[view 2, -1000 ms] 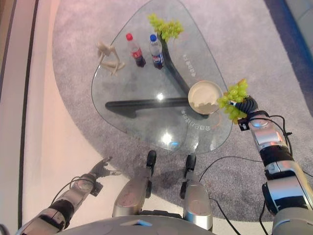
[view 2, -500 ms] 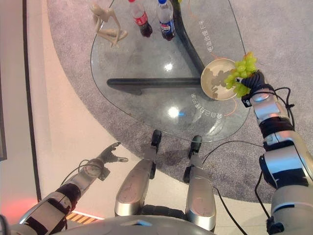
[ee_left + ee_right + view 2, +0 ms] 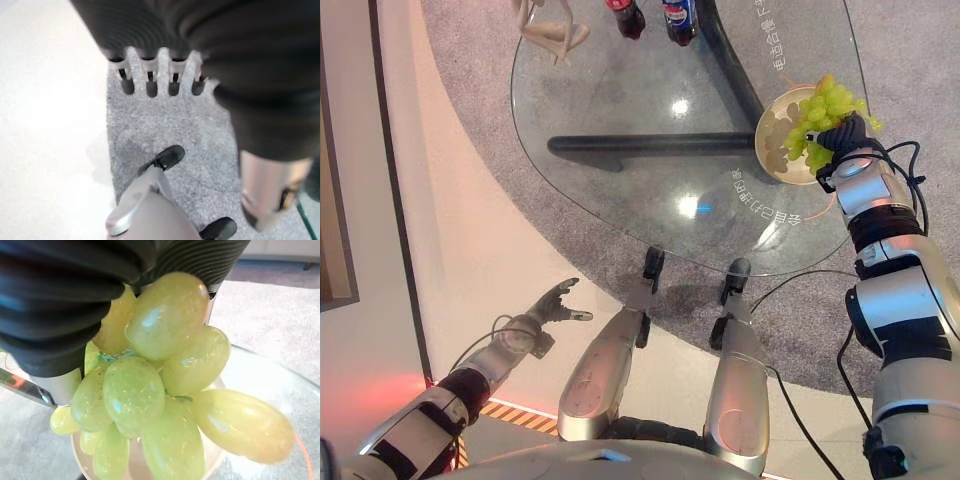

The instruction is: Pick up fruits into the plate

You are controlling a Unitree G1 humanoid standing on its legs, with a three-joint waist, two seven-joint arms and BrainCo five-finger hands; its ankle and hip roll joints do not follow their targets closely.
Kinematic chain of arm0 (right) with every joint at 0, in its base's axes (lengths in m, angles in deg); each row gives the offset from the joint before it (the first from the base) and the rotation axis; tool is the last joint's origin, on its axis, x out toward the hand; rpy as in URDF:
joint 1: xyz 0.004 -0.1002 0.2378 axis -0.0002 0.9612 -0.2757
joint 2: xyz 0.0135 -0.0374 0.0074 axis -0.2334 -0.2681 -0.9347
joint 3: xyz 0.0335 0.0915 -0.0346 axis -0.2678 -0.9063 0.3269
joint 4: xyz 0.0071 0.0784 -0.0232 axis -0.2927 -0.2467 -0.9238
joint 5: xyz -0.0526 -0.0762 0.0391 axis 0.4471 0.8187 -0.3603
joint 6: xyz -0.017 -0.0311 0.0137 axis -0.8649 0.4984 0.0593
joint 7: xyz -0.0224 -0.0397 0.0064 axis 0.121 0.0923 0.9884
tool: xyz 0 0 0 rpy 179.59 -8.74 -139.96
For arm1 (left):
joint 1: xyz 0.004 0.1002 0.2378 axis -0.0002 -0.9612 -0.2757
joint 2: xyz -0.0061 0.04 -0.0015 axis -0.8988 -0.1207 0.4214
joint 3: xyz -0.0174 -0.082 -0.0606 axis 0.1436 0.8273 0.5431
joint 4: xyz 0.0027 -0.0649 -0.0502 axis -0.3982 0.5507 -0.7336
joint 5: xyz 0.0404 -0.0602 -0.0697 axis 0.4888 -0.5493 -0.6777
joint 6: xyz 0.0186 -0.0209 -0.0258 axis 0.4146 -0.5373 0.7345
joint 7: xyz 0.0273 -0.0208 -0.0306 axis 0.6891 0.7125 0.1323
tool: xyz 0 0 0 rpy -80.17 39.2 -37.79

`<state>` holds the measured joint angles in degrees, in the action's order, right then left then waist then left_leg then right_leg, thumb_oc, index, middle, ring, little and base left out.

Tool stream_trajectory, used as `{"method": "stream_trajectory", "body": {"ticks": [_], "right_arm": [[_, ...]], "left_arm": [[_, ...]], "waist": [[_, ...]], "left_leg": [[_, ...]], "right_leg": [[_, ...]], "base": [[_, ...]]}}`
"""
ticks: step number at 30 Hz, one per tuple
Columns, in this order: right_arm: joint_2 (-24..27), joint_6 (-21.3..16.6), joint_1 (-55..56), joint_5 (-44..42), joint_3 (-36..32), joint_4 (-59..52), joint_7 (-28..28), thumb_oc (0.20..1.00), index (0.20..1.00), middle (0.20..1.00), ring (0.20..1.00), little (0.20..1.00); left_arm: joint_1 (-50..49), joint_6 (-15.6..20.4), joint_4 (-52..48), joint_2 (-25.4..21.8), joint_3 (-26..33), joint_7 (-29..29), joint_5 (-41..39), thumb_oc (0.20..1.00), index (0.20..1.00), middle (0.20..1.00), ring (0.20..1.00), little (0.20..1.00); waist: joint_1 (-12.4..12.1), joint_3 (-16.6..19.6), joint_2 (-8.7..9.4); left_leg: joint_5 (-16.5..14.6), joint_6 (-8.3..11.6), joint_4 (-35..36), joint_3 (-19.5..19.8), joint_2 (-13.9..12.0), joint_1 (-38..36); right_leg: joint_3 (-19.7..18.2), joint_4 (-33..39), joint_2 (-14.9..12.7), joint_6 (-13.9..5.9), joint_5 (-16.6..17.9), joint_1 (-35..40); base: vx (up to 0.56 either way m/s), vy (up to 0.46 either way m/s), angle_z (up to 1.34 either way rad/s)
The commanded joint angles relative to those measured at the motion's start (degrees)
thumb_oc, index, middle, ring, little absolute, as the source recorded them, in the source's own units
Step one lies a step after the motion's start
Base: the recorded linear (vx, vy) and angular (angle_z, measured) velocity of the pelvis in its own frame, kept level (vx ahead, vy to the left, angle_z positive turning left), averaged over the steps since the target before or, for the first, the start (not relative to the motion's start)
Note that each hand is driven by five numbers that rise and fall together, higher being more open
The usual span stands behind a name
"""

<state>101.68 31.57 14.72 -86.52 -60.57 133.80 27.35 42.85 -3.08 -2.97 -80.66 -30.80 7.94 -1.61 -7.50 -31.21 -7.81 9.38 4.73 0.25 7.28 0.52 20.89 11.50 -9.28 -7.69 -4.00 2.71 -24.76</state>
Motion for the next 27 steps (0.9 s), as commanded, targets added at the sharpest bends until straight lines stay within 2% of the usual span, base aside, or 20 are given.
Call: {"method": "stream_trajectory", "body": {"ticks": [1,9,10,11,12,27], "right_arm": [[4.1,0.2,-4.3,2.4,5.3,0.5,1.1,0.2,0.2,0.2,0.2,0.2],[2.9,0.8,-5.0,4.8,6.1,3.9,1.2,0.2,0.2,0.2,0.2,0.2],[2.8,1.3,-5.1,5.1,6.2,4.2,1.3,0.244,0.244,0.244,0.244,0.244],[2.7,1.7,-5.2,5.2,6.2,4.4,1.4,0.438,0.438,0.438,0.438,0.438],[2.6,1.8,-5.2,5.3,6.3,4.8,2.0,1.0,1.0,1.0,1.0,1.0],[2.8,3.6,-5.8,6.0,6.1,6.5,5.4,1.0,1.0,1.0,1.0,1.0]], "left_arm": [[-1.2,0.8,-1.0,-0.7,-2.6,1.3,-2.2,1.0,1.0,1.0,1.0,1.0],[-1.2,1.3,-1.4,-0.6,-3.3,1.8,-2.5,1.0,1.0,1.0,1.0,1.0],[-1.2,1.4,-1.4,-0.5,-3.4,1.9,-2.6,1.0,1.0,1.0,1.0,1.0],[-1.1,1.3,-1.5,-0.5,-3.4,1.9,-2.7,1.0,1.0,1.0,1.0,1.0],[-1.1,1.3,-1.7,-0.5,-3.5,2.0,-2.8,1.0,1.0,1.0,1.0,1.0],[-0.7,0.6,-3.1,-0.9,-3.8,2.7,-4.1,1.0,1.0,1.0,1.0,1.0]], "waist": [[-0.2,1.4,-1.82],[-0.7,1.4,-2.62],[-0.7,1.4,-2.72],[-0.7,1.4,-2.78],[-0.7,1.4,-2.86],[-0.7,1.4,-2.8]], "left_leg": [[-7.9,-2.69,-7.5,-2.3,2.6,3.1],[-7.6,-2.94,-7.5,-2.7,2.9,4.5],[-7.5,-2.97,-7.6,-2.7,2.9,4.7],[-7.5,-2.99,-7.6,-2.8,3.0,4.8],[-7.4,-3.04,-7.6,-2.8,3.0,5.0],[-7.1,-3.42,-6.9,-3.5,3.2,5.5]], "right_leg": [[1.4,-5.3,2.1,1.92,-5.8,-2.4],[1.4,-6.0,1.7,1.64,-5.6,-4.5],[1.3,-6.1,1.7,1.61,-5.5,-4.7],[1.3,-6.1,1.7,1.59,-5.5,-4.9],[1.3,-6.2,1.7,1.56,-5.4,-5.0],[0.9,-5.9,1.6,0.88,-4.5,-6.3]], "base": [[0.0,0.0,0.0],[-0.01,0.016,0.04],[-0.01,0.032,0.0],[0.0,0.0,0.0],[-0.02,0.022,-0.03],[0.0,0.0,0.0]]}}
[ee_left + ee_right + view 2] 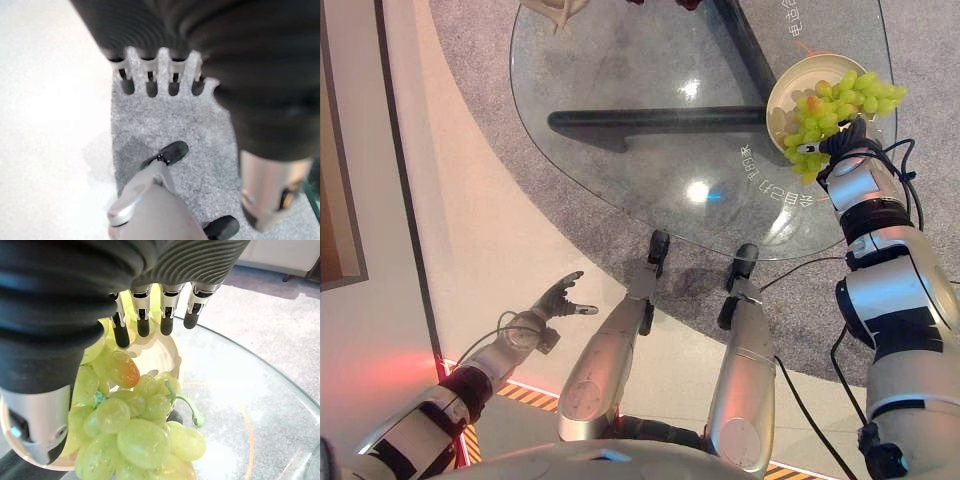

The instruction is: Pick up fruits into the plate

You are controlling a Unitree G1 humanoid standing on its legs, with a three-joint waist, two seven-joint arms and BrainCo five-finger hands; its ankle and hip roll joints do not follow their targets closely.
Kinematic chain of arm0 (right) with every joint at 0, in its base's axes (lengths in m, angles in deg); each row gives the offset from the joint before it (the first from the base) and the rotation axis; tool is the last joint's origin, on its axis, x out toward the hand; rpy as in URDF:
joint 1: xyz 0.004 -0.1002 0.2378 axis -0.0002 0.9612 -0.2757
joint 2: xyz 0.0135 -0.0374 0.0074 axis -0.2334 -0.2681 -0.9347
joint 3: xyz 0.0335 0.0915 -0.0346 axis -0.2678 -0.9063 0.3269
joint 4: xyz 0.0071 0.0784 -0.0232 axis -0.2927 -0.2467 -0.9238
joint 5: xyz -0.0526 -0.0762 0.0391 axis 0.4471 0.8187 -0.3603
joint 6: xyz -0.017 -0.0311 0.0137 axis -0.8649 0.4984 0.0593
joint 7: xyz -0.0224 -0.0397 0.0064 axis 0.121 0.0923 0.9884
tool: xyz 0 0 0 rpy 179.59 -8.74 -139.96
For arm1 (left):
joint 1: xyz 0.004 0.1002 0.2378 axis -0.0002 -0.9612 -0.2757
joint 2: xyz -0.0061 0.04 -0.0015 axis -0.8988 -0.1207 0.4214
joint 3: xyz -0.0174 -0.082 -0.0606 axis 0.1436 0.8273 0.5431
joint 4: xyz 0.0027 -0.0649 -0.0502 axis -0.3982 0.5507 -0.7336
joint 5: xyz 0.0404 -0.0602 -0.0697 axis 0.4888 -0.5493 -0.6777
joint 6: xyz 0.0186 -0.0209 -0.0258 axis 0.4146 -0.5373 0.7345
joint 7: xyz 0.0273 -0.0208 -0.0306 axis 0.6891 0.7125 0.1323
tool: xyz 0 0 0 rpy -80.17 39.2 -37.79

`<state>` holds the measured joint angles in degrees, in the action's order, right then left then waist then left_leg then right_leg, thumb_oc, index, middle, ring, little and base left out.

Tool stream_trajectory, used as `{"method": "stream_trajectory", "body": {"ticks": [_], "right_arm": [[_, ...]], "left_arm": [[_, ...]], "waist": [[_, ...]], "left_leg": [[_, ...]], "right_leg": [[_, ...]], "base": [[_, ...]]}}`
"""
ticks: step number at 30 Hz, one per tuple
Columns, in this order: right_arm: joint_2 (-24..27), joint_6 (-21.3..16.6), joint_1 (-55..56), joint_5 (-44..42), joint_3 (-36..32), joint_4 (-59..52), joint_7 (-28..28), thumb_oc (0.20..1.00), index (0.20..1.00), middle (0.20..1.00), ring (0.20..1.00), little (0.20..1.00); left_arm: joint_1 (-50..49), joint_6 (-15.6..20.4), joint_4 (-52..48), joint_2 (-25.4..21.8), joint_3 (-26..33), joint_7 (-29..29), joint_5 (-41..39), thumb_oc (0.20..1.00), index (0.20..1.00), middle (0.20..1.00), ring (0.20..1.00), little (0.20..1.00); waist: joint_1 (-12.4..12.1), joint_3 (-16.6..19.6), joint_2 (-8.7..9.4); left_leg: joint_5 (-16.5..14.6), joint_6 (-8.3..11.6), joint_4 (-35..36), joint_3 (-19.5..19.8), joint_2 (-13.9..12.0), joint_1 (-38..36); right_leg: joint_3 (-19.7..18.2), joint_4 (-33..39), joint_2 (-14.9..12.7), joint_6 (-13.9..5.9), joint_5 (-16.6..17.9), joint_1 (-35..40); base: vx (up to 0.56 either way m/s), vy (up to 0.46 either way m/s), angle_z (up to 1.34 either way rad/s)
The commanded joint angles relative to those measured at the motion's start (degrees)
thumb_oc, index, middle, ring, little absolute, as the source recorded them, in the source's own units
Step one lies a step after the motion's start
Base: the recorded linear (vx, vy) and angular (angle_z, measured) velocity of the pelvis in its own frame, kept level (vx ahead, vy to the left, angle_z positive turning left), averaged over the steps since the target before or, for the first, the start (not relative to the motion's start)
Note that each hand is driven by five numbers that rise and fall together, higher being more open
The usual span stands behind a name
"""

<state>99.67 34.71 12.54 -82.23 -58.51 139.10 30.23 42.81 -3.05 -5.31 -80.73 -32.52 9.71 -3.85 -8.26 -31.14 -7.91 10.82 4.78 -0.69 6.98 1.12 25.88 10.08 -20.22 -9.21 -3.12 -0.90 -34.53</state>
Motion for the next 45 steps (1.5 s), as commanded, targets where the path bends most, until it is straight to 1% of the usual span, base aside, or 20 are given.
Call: {"method": "stream_trajectory", "body": {"ticks": [1,5,10,14,16,21,22,23,26,28,29,30,31,34,35,36,37,38,41,45], "right_arm": [[4.7,0.3,-3.5,1.8,4.0,1.2,2.7,1.0,1.0,1.0,1.0,1.0],[4.7,0.2,-3.6,1.3,4.0,1.2,3.0,1.0,1.0,1.0,1.0,1.0],[4.2,-0.9,-1.3,-0.9,2.5,-0.8,4.2,1.0,1.0,1.0,1.0,1.0],[3.4,-3.1,3.4,-5.8,-0.9,-3.3,5.8,1.0,1.0,1.0,1.0,1.0],[2.0,-5.4,8.3,-8.6,-4.3,-5.3,6.5,1.0,1.0,1.0,1.0,1.0],[0.5,-8.0,14.7,-11.8,-7.7,-8.2,7.2,1.0,1.0,1.0,1.0,1.0],[-0.6,-8.8,17.6,-12.2,-8.8,-9.4,7.6,1.0,1.0,1.0,1.0,1.0],[-2.4,-11.1,23.4,-12.5,-10.1,-11.0,8.0,1.0,1.0,1.0,1.0,1.0],[-5.0,-12.9,29.7,-12.6,-11.2,-12.9,7.6,1.0,1.0,1.0,1.0,1.0],[-8.1,-15.5,37.0,-13.2,-12.4,-14.0,6.1,1.0,1.0,1.0,1.0,1.0],[-8.7,-16.3,38.5,-13.4,-12.7,-13.9,5.7,1.0,1.0,1.0,1.0,1.0],[-11.7,-19.7,44.9,-14.8,-13.8,-12.8,3.0,1.0,1.0,1.0,1.0,1.0],[-13.6,-21.2,47.5,-15.5,-14.2,-12.0,1.3,1.0,1.0,1.0,1.0,1.0],[-19.0,-23.0,53.1,-19.2,-14.5,-9.2,-3.0,1.0,1.0,1.0,1.0,1.0],[-22.3,-24.2,55.8,-21.2,-14.9,-5.8,-7.1,1.0,1.0,1.0,1.0,1.0],[-22.9,-24.5,56.2,-21.9,-15.1,-4.8,-8.3,1.0,1.0,1.0,1.0,1.0],[-24.9,-25.4,57.8,-24.5,-16.0,-1.1,-11.8,1.0,1.0,1.0,1.0,1.0],[-26.5,-25.6,59.0,-26.1,-16.9,1.9,-15.0,1.0,1.0,1.0,1.0,1.0],[-29.1,-24.0,61.0,-28.3,-19.0,7.9,-19.0,1.0,1.0,1.0,1.0,1.0],[-30.1,-20.1,63.0,-24.6,-19.9,12.2,-19.2,1.0,1.0,1.0,1.0,1.0]], "left_arm": [[-0.7,0.7,-0.6,-0.8,-2.1,0.8,-1.9,1.0,1.0,1.0,1.0,1.0],[-0.5,0.9,0.1,-0.6,-1.9,0.7,-1.8,1.0,1.0,1.0,1.0,1.0],[-0.9,0.8,0.8,-0.7,-0.8,0.1,-1.9,1.0,1.0,1.0,1.0,1.0],[-1.2,0.2,2.2,-0.9,1.2,-1.6,-1.8,1.0,1.0,1.0,1.0,1.0],[-1.5,-0.5,4.2,-0.7,2.8,-2.9,-1.4,1.0,1.0,1.0,1.0,1.0],[-1.6,-0.6,7.2,0.2,4.0,-3.4,-1.4,1.0,1.0,1.0,1.0,1.0],[-1.8,-1.0,8.1,0.5,4.6,-3.5,-1.4,1.0,1.0,1.0,1.0,1.0],[-2.6,-1.3,10.0,1.3,5.3,-3.5,-1.3,1.0,1.0,1.0,1.0,1.0],[-3.9,-1.6,12.0,2.2,6.1,-4.3,-1.0,1.0,1.0,1.0,1.0,1.0],[-6.0,-1.4,13.4,3.2,7.2,-5.4,-0.7,1.0,1.0,1.0,1.0,1.0],[-6.4,-1.4,13.7,3.4,7.3,-5.5,-0.7,1.0,1.0,1.0,1.0,1.0],[-8.3,-1.4,14.8,4.4,8.5,-6.8,-1.3,1.0,1.0,1.0,1.0,1.0],[-9.3,-1.4,15.5,4.9,9.1,-7.6,-1.0,1.0,1.0,1.0,1.0,1.0],[-11.7,-1.7,18.4,6.6,10.8,-9.1,-1.5,1.0,1.0,1.0,1.0,1.0],[-12.8,-1.7,21.0,7.8,12.3,-10.2,-2.7,1.0,1.0,1.0,1.0,1.0],[-13.0,-1.9,21.6,8.1,12.6,-10.6,-3.1,1.0,1.0,1.0,1.0,1.0],[-13.7,-2.1,23.6,8.9,14.3,-11.7,-3.8,1.0,1.0,1.0,1.0,1.0],[-14.3,-2.7,25.1,9.7,15.9,-12.6,-4.1,1.0,1.0,1.0,1.0,1.0],[-15.5,-4.1,28.2,11.2,19.2,-14.8,-5.0,1.0,1.0,1.0,1.0,1.0],[-16.6,-5.0,29.8,12.7,21.4,-16.0,-5.8,1.0,1.0,1.0,1.0,1.0]], "waist": [[0.1,1.3,-2.64],[0.2,1.3,-2.29],[0.6,1.3,-0.92],[1.2,1.3,0.9],[1.7,1.3,2.36],[2.6,1.4,4.01],[2.9,1.7,4.66],[3.1,3.9,5.84],[3.4,6.5,7.03],[3.7,9.5,8.02],[3.8,10.0,8.14],[3.9,12.6,8.61],[4.1,13.8,8.75],[4.5,16.9,8.98],[4.8,18.7,8.97],[4.8,19.1,8.96],[5.0,20.2,8.83],[5.3,21.0,8.67],[6.0,22.4,8.13],[6.8,23.8,7.44]], "left_leg": [[-8.5,-3.52,-5.8,-3.3,2.5,0.3],[-8.6,-3.51,-5.4,-3.4,2.4,-0.6],[-9.2,-3.46,-5.2,-3.7,2.1,-3.1],[-9.9,-3.37,-5.0,-4.2,1.5,-6.6],[-10.7,-3.35,-4.8,-4.6,1.1,-10.0],[-11.2,-3.28,-4.2,-5.2,0.7,-14.4],[-11.5,-3.26,-3.9,-5.5,0.6,-16.1],[-11.9,-3.18,-2.8,-5.8,0.4,-18.3],[-12.3,-3.19,-1.5,-6.0,0.4,-20.7],[-12.8,-3.35,-0.6,-6.1,0.6,-22.7],[-12.8,-3.41,-0.5,-6.1,0.6,-23.0],[-13.2,-3.68,0.1,-6.1,0.7,-24.7],[-13.4,-3.8,0.4,-6.2,0.8,-25.6],[-13.8,-4.17,1.3,-6.3,0.9,-27.9],[-13.9,-4.36,2.2,-6.4,1.0,-29.5],[-14.0,-4.38,2.5,-6.4,1.0,-30.0],[-14.0,-4.47,3.4,-6.6,1.1,-31.2],[-14.1,-4.52,4.1,-6.9,1.2,-32.2],[-14.6,-4.67,4.9,-7.7,1.3,-34.2],[-15.2,-4.82,5.4,-8.9,1.4,-35.6]], "right_leg": [[2.3,5.1,3.2,0.0,-0.9,3.6],[2.3,5.4,3.4,0.06,-0.9,4.4],[2.2,5.8,3.8,0.21,-1.1,7.0],[2.2,6.4,4.3,0.31,-1.4,10.7],[2.0,7.3,4.4,0.2,-1.3,14.5],[1.9,9.7,4.4,-0.03,-0.6,19.7],[1.7,10.8,4.3,-0.19,-0.4,21.8],[1.5,12.8,4.3,-0.54,-0.1,24.6],[1.1,14.7,4.3,-0.93,0.1,27.4],[0.5,15.8,4.4,-1.23,0.2,29.6],[0.5,16.0,4.4,-1.27,0.2,30.0],[0.2,16.7,4.4,-1.44,0.1,31.7],[0.1,17.0,4.4,-1.51,0.1,32.6],[-0.1,17.5,4.6,-1.57,-0.3,34.7],[-0.3,17.8,4.7,-1.55,-0.5,36.1],[-0.3,18.0,4.7,-1.55,-0.6,36.5],[-0.4,18.6,4.9,-1.56,-0.7,37.6],[-0.5,19.2,4.9,-1.58,-0.7,38.6],[-0.6,20.2,4.9,-1.46,-0.7,40.4],[-0.7,21.4,4.9,-1.35,-0.7,41.9]], "base": [[0.0,0.0,0.0],[0.0,0.0,0.0],[0.0,0.0,0.0],[0.0,0.0,0.0],[0.01,0.037,0.02],[0.02,0.044,-0.01],[0.1,0.05,-0.01],[0.13,0.048,0.01],[0.12,0.036,-0.1],[0.11,0.033,-0.1],[0.14,0.041,0.03],[0.14,0.046,0.07],[0.17,0.064,0.08],[0.12,0.05,0.01],[0.15,0.058,0.01],[0.13,0.076,0.01],[0.08,0.075,-0.02],[0.08,0.091,-0.01],[0.05,0.093,-0.08],[0.02,0.084,-0.13]]}}
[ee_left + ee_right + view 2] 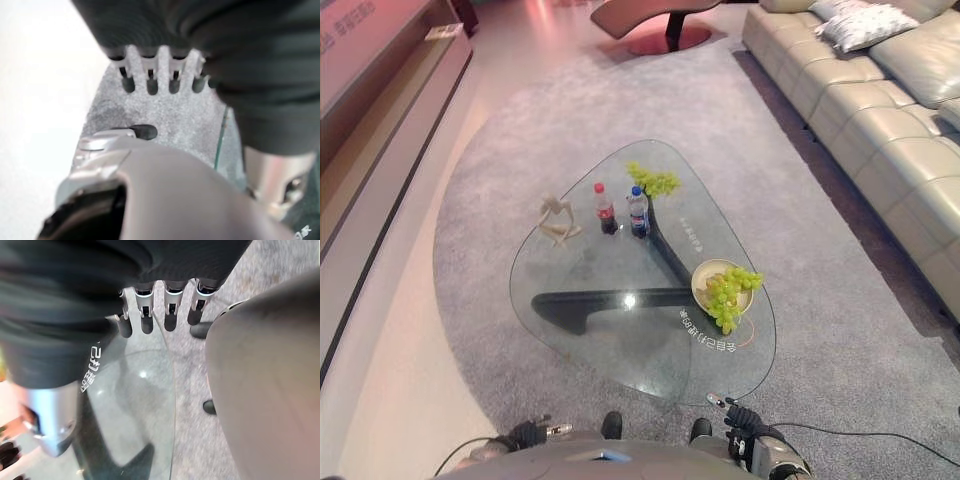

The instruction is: Pick up fruits into the plate

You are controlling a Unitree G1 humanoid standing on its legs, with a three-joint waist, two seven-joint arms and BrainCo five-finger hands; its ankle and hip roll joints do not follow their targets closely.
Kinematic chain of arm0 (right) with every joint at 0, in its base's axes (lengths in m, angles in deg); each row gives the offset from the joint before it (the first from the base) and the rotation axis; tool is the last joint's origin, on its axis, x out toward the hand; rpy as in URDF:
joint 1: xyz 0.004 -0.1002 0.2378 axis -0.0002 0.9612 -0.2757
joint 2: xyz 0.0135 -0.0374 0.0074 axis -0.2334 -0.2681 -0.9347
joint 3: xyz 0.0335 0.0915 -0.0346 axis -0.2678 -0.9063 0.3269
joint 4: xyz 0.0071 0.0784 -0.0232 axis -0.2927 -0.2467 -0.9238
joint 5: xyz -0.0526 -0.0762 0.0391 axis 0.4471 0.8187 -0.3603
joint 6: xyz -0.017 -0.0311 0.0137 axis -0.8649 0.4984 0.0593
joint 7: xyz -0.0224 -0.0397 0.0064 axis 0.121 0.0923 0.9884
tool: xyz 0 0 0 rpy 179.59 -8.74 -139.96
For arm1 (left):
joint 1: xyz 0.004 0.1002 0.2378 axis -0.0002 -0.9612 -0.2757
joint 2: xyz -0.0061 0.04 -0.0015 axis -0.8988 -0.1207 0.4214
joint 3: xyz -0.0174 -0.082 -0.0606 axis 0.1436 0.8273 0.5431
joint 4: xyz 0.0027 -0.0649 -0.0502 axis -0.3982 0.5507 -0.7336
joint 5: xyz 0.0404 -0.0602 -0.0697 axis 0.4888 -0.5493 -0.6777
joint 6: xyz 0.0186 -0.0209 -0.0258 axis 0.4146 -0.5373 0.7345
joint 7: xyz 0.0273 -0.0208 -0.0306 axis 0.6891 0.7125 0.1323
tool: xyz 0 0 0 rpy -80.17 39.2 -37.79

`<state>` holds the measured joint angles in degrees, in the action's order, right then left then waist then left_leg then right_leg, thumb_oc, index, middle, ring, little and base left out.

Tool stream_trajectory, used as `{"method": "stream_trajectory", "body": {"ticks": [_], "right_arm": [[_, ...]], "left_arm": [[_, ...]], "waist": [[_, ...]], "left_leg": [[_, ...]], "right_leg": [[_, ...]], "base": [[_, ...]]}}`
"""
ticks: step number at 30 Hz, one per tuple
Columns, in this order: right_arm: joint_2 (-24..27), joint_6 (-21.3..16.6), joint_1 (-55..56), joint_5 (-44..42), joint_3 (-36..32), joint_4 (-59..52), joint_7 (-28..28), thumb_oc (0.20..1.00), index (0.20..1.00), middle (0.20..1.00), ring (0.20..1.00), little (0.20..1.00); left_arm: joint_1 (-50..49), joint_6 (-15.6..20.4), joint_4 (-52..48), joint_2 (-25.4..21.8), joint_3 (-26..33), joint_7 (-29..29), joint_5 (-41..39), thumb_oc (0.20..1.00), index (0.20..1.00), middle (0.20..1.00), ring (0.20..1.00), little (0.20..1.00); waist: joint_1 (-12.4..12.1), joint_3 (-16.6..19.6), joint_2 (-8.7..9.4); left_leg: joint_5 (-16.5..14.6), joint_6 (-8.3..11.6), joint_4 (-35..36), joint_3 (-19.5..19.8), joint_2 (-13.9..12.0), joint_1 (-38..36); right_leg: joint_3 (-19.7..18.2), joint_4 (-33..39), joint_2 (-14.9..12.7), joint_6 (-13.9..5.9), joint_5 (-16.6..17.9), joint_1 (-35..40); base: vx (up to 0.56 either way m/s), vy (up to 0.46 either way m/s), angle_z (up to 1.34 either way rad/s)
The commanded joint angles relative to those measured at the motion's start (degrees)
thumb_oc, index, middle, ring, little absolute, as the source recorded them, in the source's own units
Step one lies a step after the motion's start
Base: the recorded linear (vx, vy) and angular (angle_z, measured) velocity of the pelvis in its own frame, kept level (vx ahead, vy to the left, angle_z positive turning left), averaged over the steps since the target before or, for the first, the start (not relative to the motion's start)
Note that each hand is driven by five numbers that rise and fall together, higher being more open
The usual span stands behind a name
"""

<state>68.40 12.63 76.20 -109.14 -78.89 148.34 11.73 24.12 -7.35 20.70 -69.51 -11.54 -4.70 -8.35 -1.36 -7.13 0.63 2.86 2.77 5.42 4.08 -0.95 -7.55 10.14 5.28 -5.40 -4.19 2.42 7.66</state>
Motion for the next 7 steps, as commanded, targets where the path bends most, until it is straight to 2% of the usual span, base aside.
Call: {"method": "stream_trajectory", "body": {"ticks": [1,3,7], "right_arm": [[1.2,2.9,-0.3,2.6,0.5,3.6,-0.5,1.0,1.0,1.0,1.0,1.0],[1.3,4.2,0.1,3.3,0.3,4.2,-0.4,1.0,1.0,1.0,1.0,1.0],[1.9,4.1,0.3,5.0,0.8,4.0,-0.3,1.0,1.0,1.0,1.0,1.0]], "left_arm": [[2.0,-0.9,3.7,1.6,0.6,-1.8,-1.4,1.0,1.0,1.0,1.0,1.0],[1.9,-1.6,3.5,1.9,0.7,-1.9,-2.1,1.0,1.0,1.0,1.0,1.0],[2.0,-2.2,3.0,2.1,0.1,-1.2,-2.9,1.0,1.0,1.0,1.0,1.0]], "waist": [[0.1,0.0,-1.2],[0.3,0.4,-1.38],[0.5,0.8,-1.44]], "left_leg": [[-7.3,-2.83,-0.7,-6.2,3.4,-2.4],[-7.5,-2.94,-0.7,-6.3,3.3,-2.7],[-7.7,-3.16,-0.6,-6.5,3.3,-3.1]], "right_leg": [[-0.9,-4.0,1.1,-0.28,-4.0,-0.1],[-1.0,-3.8,1.1,-0.23,-4.1,0.3],[-1.4,-3.6,1.1,-0.16,-4.1,0.6]], "base": [[0.0,0.051,-0.16],[0.0,0.033,-0.1],[-0.02,0.012,-0.06]]}}
